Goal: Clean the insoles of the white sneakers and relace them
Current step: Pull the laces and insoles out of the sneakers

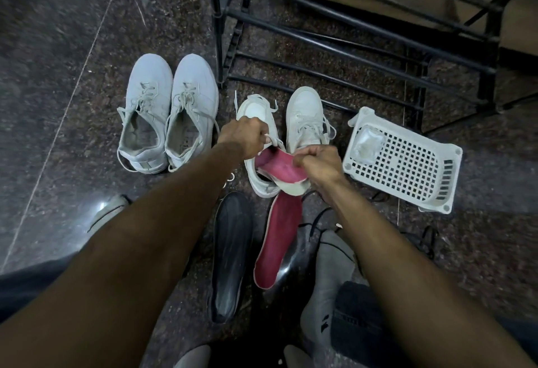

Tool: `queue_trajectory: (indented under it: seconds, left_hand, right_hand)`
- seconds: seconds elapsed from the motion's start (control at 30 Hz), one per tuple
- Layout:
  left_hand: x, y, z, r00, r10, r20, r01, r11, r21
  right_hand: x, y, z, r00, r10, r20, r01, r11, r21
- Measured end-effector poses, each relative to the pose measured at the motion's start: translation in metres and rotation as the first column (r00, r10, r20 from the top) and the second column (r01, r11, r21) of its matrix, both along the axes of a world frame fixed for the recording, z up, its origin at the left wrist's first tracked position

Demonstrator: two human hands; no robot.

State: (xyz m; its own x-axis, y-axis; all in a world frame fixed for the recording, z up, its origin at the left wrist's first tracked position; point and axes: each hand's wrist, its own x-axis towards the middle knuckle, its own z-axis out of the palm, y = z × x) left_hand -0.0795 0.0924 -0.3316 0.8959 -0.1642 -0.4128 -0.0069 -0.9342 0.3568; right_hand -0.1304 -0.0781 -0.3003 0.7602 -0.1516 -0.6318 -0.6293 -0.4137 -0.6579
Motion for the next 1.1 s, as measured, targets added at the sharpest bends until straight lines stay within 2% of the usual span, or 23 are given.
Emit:
queue_trajectory:
  seconds: [0.1,0.2,0.3,0.33,0.4,0.5,0.63,0.7,0.8,0.9,1.0,1.03,1.1]
  left_hand:
    - [-0.003,0.0,0.0,1.0,0.023,-0.009,-0.023,1.0,-0.005]
    - [-0.006,0.0,0.001,0.998,0.06,-0.025,-0.061,0.998,-0.03]
    - [-0.01,0.001,0.001,0.996,0.083,-0.032,-0.084,0.996,-0.039]
    - [-0.01,0.001,0.001,0.996,0.086,-0.033,-0.087,0.995,-0.041]
    - [-0.012,0.001,0.001,0.995,0.094,-0.034,-0.095,0.995,-0.04]
    - [-0.014,-0.001,0.003,0.993,0.111,-0.038,-0.113,0.993,-0.04]
    - [-0.023,-0.001,0.005,0.982,0.166,-0.088,-0.176,0.977,-0.117]
    - [-0.029,0.0,0.003,0.973,0.188,-0.135,-0.207,0.967,-0.148]
    - [-0.045,-0.003,0.006,0.951,0.21,-0.229,-0.26,0.941,-0.216]
    - [-0.071,-0.009,0.014,0.914,0.359,-0.187,-0.401,0.865,-0.302]
    - [-0.104,-0.019,0.025,0.801,0.583,-0.139,-0.589,0.724,-0.359]
    - [-0.114,-0.023,0.026,0.752,0.629,-0.198,-0.652,0.664,-0.364]
    - [-0.131,-0.03,0.028,0.581,0.665,-0.47,-0.814,0.464,-0.35]
  right_hand:
    - [-0.008,-0.002,-0.005,0.993,0.11,-0.035,-0.113,0.987,-0.11]
    - [-0.018,0.007,-0.016,0.971,0.19,-0.148,-0.219,0.951,-0.218]
    - [-0.026,0.015,-0.018,0.927,0.317,-0.202,-0.375,0.806,-0.458]
    - [-0.028,0.016,-0.016,0.92,0.329,-0.215,-0.392,0.785,-0.48]
    - [-0.027,0.017,-0.014,0.924,0.312,-0.221,-0.375,0.852,-0.365]
    - [-0.029,0.014,-0.011,0.966,0.153,-0.206,-0.175,0.98,-0.096]
    - [-0.036,0.005,0.003,0.959,-0.018,-0.284,0.039,0.997,0.067]
    - [-0.04,-0.002,0.013,0.948,-0.033,-0.316,0.078,0.988,0.131]
    - [-0.047,-0.009,0.032,0.96,-0.023,-0.279,0.063,0.989,0.133]
    - [-0.057,-0.01,0.044,0.98,0.001,-0.198,0.02,0.994,0.107]
    - [-0.073,-0.004,0.052,0.99,-0.035,-0.136,0.049,0.994,0.102]
    - [-0.08,-0.002,0.053,0.99,-0.054,-0.127,0.066,0.994,0.092]
    - [-0.098,0.004,0.057,0.986,-0.056,-0.156,0.07,0.994,0.087]
